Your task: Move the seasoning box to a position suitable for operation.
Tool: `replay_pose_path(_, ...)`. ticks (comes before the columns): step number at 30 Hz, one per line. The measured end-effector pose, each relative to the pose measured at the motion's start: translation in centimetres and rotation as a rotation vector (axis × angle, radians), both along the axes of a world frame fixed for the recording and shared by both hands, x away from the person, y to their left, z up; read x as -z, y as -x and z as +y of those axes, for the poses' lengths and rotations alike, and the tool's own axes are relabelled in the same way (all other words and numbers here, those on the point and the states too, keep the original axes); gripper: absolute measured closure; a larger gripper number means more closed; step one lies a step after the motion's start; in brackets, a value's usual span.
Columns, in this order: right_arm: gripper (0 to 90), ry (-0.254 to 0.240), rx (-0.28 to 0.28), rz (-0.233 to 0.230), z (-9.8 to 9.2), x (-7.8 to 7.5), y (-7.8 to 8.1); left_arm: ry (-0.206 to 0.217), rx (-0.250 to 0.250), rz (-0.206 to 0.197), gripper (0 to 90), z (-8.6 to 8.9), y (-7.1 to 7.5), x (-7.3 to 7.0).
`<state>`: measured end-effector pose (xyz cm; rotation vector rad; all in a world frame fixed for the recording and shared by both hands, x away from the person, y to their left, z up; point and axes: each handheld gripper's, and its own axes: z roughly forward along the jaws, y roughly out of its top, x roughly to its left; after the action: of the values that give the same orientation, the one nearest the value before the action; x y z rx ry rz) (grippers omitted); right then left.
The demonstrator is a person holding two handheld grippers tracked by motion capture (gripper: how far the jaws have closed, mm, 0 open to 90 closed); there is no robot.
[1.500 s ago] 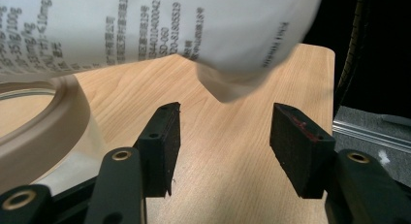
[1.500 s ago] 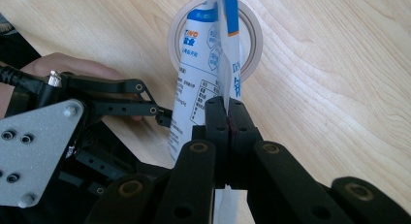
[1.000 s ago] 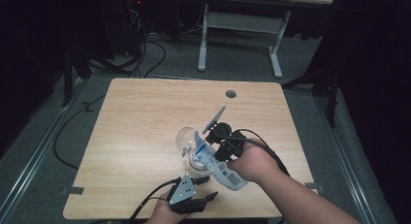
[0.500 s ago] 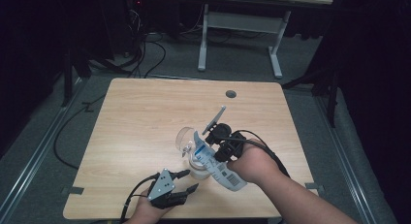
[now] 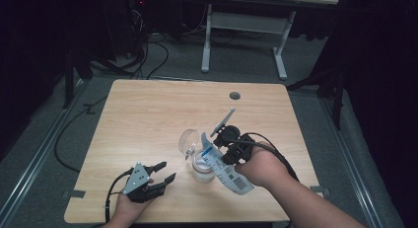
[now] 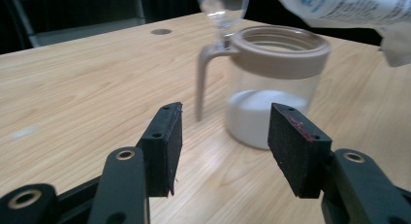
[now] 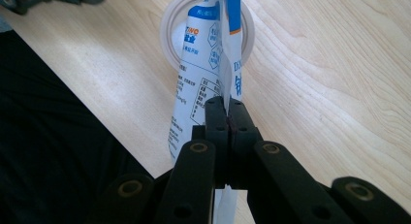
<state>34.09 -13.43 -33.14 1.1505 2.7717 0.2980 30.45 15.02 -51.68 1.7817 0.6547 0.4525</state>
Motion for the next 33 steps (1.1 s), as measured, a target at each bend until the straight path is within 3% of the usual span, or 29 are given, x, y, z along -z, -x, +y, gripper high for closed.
replay_pose_path(9,90.0,-0.006,0.032,-0.011,-1.1,-0.3,-0.4,-0.004,-0.029,0.01,46.9,1.3,-0.1,0.3)
replay_pose_path(11,90.0,0.0,0.073,0.0,-1.3,-0.3,-0.3,-0.004,-0.028,0.01,46.9,1.4,-0.1,0.3)
replay_pose_path(12,90.0,0.0,0.044,-0.014,-1.6,-0.2,-0.6,-0.005,-0.027,0.011,46.9,1.4,-0.2,0.3)
replay_pose_path(16,90.0,0.002,0.061,-0.023,-2.2,-0.1,-1.1,-0.004,-0.023,0.015,46.9,1.4,-0.1,0.4)
replay_pose_path(33,90.0,0.013,0.184,-0.022,-6.0,2.5,-3.4,-0.002,-0.02,0.024,46.8,1.2,-0.2,0.5)
